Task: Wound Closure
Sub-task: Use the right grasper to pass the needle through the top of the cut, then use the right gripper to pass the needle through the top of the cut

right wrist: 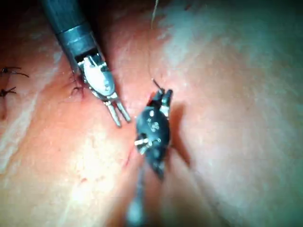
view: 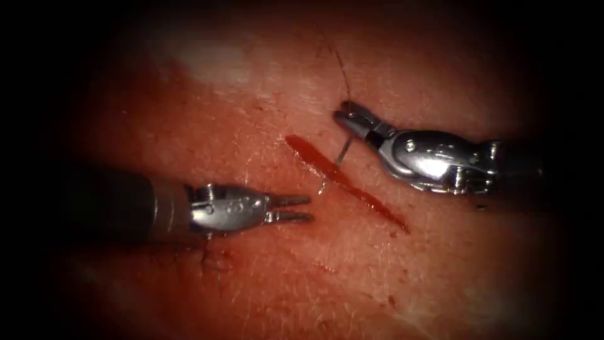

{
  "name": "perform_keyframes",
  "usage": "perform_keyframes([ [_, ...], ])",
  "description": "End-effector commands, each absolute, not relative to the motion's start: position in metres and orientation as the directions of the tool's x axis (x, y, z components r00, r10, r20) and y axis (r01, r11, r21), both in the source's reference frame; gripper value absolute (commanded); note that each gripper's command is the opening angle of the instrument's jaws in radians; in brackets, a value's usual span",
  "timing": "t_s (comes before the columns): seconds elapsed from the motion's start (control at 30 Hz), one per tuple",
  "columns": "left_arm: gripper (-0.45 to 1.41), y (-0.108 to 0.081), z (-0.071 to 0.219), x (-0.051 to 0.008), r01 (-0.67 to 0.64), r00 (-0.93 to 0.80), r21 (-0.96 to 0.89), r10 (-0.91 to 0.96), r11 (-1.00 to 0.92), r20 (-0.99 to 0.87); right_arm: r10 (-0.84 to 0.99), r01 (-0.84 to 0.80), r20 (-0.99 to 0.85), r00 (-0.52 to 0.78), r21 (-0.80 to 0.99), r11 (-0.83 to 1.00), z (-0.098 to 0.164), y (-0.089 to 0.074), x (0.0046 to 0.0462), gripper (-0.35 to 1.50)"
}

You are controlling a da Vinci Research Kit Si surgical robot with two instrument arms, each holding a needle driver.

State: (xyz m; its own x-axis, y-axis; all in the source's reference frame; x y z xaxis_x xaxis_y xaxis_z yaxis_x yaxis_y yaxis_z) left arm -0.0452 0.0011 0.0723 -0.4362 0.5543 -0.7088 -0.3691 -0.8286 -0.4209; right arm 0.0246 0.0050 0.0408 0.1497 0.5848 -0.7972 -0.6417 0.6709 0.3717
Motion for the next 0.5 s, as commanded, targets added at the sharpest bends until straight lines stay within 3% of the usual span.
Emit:
perform_keyframes([
  [0.03,-0.05,0.0005,0.0728,-0.0454,-0.365,-0.439,-0.424,0.554,-0.829,-0.707,0.622,-0.638,-0.773,0.126,0.417,0.647,0.0417,0.0039,0.0253,-0.35],
  [0.5,-0.01,0.0009,0.0731,-0.0421,-0.349,-0.469,-0.418,0.543,-0.838,-0.697,0.831,-0.568,-0.555,0.033,0.674,0.473,0.0429,0.0020,0.0260,-0.35],
])
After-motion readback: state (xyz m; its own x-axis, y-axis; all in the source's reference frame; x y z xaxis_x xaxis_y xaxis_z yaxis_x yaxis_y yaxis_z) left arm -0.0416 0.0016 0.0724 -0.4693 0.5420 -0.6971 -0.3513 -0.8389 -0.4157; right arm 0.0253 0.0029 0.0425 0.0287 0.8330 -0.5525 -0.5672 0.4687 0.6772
